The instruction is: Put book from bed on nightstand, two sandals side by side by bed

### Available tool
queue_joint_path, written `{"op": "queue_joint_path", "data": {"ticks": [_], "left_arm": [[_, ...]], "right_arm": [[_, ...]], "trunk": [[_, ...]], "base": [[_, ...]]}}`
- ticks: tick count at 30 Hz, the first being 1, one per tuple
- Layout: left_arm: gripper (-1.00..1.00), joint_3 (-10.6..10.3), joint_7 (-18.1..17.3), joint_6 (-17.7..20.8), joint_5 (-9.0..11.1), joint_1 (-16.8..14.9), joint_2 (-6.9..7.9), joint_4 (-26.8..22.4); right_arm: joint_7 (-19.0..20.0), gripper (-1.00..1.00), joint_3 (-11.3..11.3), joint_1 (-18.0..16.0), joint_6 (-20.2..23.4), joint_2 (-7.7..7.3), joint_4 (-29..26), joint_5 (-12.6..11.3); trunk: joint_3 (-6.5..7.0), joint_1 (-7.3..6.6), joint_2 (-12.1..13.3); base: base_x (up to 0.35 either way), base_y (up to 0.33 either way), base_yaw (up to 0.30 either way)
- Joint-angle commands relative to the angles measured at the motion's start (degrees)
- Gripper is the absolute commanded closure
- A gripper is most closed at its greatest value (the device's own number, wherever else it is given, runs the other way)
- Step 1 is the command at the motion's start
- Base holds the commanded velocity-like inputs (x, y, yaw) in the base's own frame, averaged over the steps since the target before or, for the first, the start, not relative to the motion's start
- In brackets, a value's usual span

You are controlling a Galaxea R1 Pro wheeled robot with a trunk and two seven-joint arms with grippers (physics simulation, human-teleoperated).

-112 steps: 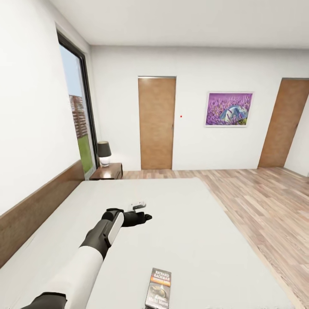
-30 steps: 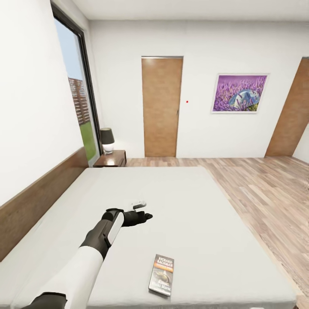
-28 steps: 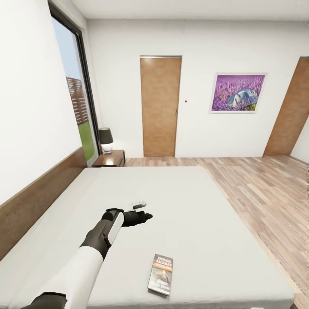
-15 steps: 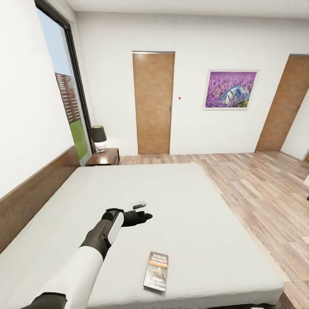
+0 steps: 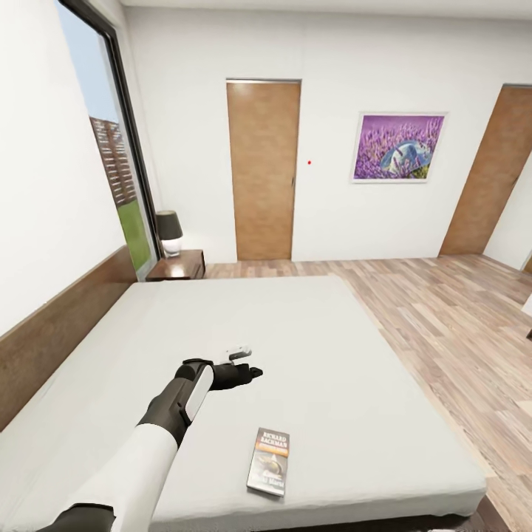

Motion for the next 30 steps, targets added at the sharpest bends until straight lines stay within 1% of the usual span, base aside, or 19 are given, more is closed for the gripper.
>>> {"op": "queue_joint_path", "data": {"ticks": [1,30], "left_arm": [[-1.00,0.01,0.00,0.28,0.17,-0.05,0.00,-0.05],[-1.00,0.01,-0.06,0.28,0.17,-0.05,0.00,-0.05]], "right_arm": [[0.23,-1.00,-0.25,-0.09,-0.18,-0.02,0.19,-0.09],[0.15,-1.00,-0.27,-0.09,-0.18,-0.02,0.19,-0.09]], "trunk": [[-0.23,0.04,-0.14],[-2.85,0.04,-0.14]], "base": [[0.000,0.000,0.000],[0.000,0.000,0.000]]}}
